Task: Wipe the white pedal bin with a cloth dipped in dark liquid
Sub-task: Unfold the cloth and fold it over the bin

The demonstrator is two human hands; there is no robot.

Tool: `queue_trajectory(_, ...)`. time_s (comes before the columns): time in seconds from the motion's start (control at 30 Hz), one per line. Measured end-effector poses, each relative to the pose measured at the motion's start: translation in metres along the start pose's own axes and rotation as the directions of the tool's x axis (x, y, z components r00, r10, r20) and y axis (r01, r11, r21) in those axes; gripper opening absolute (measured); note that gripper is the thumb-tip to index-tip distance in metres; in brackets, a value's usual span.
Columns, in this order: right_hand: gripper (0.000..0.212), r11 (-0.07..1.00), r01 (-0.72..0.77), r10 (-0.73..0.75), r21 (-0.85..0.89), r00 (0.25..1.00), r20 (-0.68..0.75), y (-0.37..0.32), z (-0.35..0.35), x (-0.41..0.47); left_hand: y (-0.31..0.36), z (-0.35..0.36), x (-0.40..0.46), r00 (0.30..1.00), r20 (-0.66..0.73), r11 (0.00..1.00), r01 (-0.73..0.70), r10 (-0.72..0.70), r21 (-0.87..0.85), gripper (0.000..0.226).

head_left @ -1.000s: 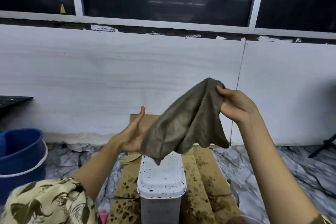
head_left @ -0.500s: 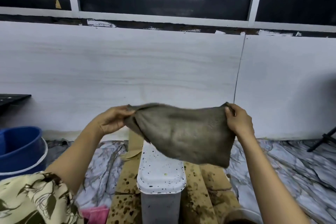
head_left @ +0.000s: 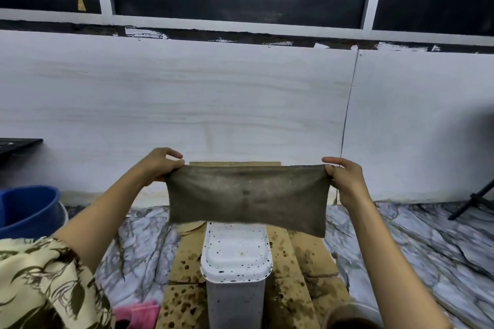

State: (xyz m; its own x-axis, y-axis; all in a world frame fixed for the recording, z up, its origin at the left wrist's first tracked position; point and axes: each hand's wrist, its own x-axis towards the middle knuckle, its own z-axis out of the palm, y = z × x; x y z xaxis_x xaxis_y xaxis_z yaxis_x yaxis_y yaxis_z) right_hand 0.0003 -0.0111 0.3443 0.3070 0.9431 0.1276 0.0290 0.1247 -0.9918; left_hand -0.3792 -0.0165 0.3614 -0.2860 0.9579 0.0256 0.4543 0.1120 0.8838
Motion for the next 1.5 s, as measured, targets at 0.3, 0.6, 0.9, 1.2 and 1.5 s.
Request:
queue_trajectory(0.3, 0.042, 0.973, 0.12, -0.112, -0.196, 0.992, 0.05, -0.008, -0.002, 0.004, 0.008, -0.033, -0.005, 0.969, 0.222, 0.994, -0.1, 0.106, -0.036, 0.033)
queue_trajectory(0.6, 0.008, 0.899, 0.275, -0.314, -0.34, 0.947, -0.062, 0.0, -0.002, 0.004, -0.005, -0.044, -0.008, 0.964, 0.153, 0.969, -0.23, 0.215, 0.085, 0.012)
queue_trajectory(0.9, 0.017, 0.998, 0.058, -0.058, 0.019, 0.998, -0.03, 0.006, 0.0, 0.009, -0.014, -0.022, -0.007, 0.987, 0.098, 0.866, -0.062, 0.126, -0.496, 0.015)
queue_trajectory(1.2, 0.014, 0.997, -0.017, 0.007, 0.07, 0.99, 0.14, 0.0, 0.075, -0.027, 0.041, 0.075, -0.034, 0.957, -0.151, 0.968, -0.24, 0.249, 0.079, 0.026)
queue_trajectory(1.5, 0.021, 0.991, 0.056, -0.108, 0.123, 0.879, 0.464, -0.037, 0.085, -0.048, 0.076, 0.102, -0.067, 0.931, 0.098, 0.93, -0.336, 0.352, -0.147, 0.029)
